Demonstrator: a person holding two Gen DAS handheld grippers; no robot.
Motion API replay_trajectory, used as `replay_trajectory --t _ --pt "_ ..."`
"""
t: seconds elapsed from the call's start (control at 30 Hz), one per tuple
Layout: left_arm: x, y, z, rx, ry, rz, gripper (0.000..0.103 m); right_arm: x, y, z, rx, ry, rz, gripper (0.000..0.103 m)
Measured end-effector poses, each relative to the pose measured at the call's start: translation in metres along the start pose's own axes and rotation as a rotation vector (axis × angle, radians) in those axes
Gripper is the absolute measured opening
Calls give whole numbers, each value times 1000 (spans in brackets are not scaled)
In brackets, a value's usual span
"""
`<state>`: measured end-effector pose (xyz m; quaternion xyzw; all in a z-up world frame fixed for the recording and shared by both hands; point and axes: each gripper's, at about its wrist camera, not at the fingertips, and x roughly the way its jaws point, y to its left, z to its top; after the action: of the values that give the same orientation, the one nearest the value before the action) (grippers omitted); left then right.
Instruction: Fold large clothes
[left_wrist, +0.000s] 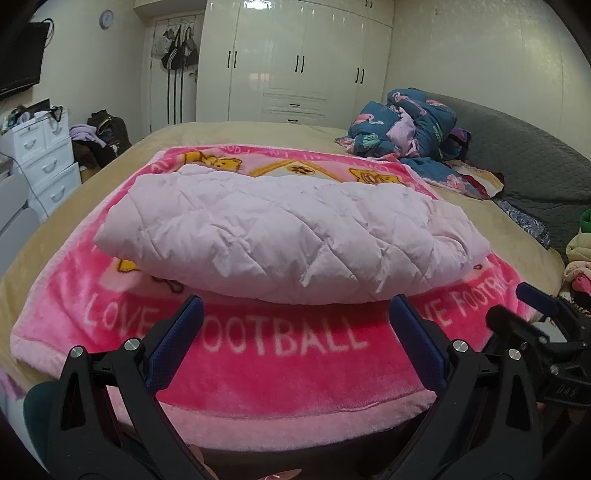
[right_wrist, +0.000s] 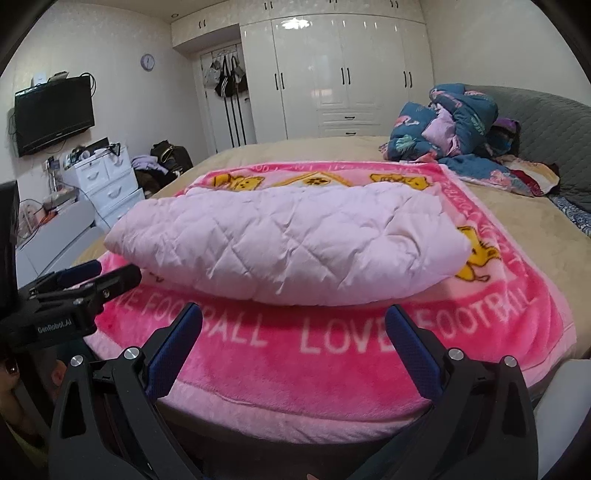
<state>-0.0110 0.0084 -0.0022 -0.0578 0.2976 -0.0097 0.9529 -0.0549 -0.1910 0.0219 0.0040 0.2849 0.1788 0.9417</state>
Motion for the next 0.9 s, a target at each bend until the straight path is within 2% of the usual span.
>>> replay_trajectory --t 0.9 --pt "1 3 -1 9 12 26 94 0 -6 1 11 5 0 99"
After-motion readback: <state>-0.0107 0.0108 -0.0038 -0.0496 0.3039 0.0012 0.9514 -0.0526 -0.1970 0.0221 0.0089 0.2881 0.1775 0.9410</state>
